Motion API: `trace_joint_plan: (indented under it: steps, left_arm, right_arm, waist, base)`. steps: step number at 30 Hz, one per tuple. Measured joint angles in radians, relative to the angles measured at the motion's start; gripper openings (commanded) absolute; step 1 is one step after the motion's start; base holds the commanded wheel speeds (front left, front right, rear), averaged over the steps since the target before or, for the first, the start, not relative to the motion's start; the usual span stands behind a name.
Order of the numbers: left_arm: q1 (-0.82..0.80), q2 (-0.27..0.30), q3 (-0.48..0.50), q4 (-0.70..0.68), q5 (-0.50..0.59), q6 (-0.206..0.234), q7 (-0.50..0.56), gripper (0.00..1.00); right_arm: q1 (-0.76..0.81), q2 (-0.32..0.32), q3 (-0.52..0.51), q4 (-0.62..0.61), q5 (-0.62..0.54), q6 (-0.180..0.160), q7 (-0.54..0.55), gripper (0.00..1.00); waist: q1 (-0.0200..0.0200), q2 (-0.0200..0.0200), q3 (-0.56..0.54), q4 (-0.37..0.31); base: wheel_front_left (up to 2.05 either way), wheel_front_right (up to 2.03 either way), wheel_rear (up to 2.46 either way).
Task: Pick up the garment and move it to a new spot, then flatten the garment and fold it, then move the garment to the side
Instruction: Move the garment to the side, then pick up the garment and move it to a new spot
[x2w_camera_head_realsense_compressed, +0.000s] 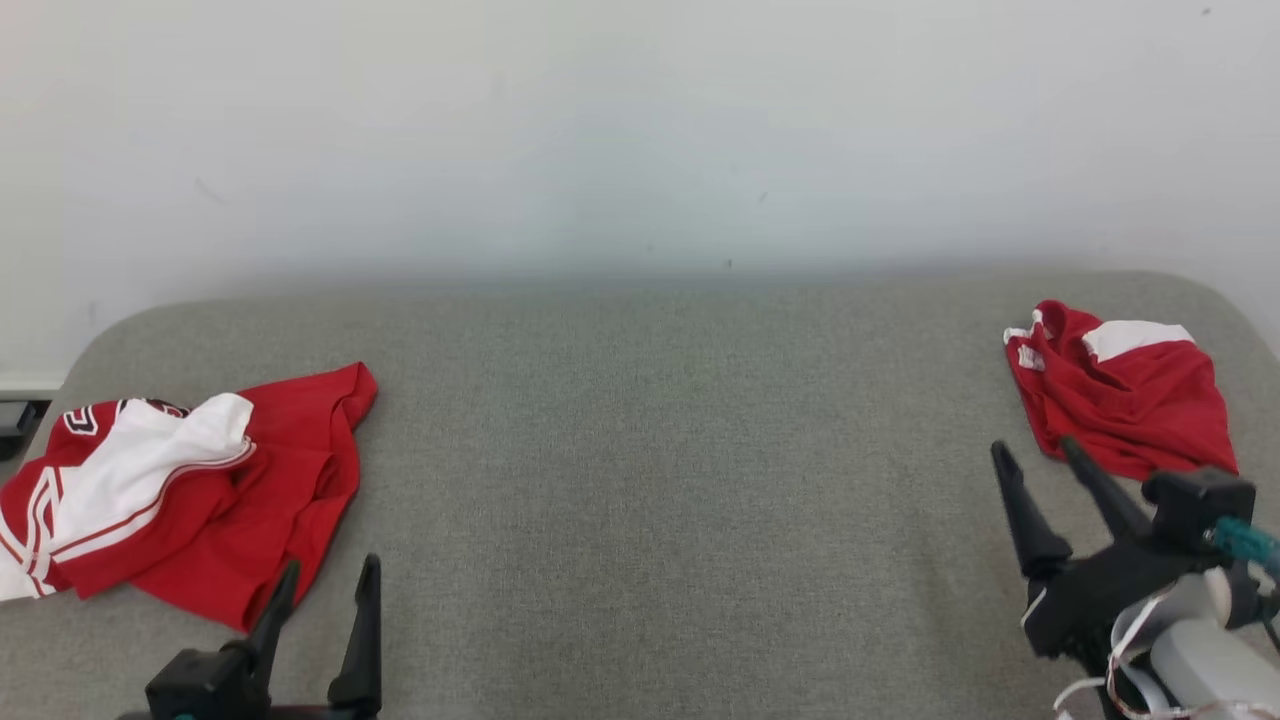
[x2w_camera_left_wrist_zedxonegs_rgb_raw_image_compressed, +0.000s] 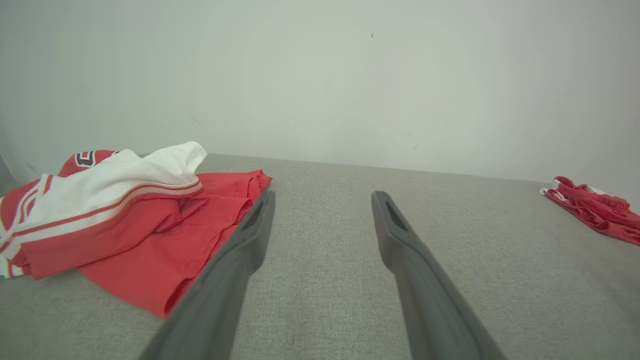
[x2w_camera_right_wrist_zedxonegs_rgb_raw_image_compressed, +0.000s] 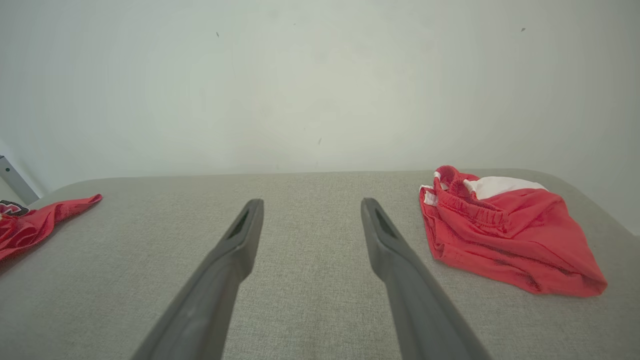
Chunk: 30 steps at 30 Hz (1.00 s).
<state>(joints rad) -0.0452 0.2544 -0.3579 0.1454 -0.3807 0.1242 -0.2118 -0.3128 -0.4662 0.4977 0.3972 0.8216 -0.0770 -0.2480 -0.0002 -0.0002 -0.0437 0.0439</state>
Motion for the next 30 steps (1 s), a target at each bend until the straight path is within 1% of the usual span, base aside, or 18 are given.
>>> trace_joint_plan:
  steps: [5, 10, 14, 19, 25, 30]
  left_arm:
    - [0.047, 0.0, 0.023, 0.001, 0.002, 0.0, 0.007, 1.0]
    - [0.072, -0.001, 0.05, -0.002, 0.005, 0.0, 0.019, 1.0]
    - [0.081, 0.001, 0.08, -0.009, 0.006, 0.0, 0.024, 1.0]
    - [0.081, -0.002, 0.091, -0.018, 0.04, 0.0, 0.042, 1.0]
    - [0.08, -0.007, 0.104, -0.028, 0.044, 0.0, 0.058, 1.0]
    - [0.08, -0.021, 0.112, -0.035, 0.046, 0.0, 0.066, 1.0]
  right_arm:
    - [0.107, -0.008, -0.027, -0.091, -0.016, -0.03, 0.0, 1.0]
    - [0.196, -0.017, -0.058, -0.143, -0.045, -0.046, -0.003, 1.0]
    - [0.249, -0.017, -0.083, -0.194, -0.074, -0.048, -0.004, 1.0]
    - [0.284, -0.017, -0.156, -0.248, -0.086, -0.048, -0.005, 1.0]
    - [0.328, 0.029, -0.28, -0.268, -0.117, -0.048, -0.005, 1.0]
    - [0.356, 0.056, -0.326, -0.28, -0.156, -0.048, -0.005, 1.0]
  waist:
    - [-0.0001, 0.0, -0.025, -0.005]
    - [0.0001, 0.0001, -0.024, -0.014]
    - [0.0001, 0.0001, -0.018, -0.02]
    - [0.0001, 0.0001, -0.007, -0.029]
    - [0.0002, 0.0001, 0.001, -0.032]
    - [0.0002, 0.0001, 0.004, -0.031]
  base:
    - [0.0, 0.0, 0.0]
    - [0.0, 0.0, 0.0]
    - [0.0, 0.0, 0.0]
    - [0.0, 0.0, 0.0]
    - [0.0, 0.0, 0.0]
    - [0.0, 0.0, 0.0]
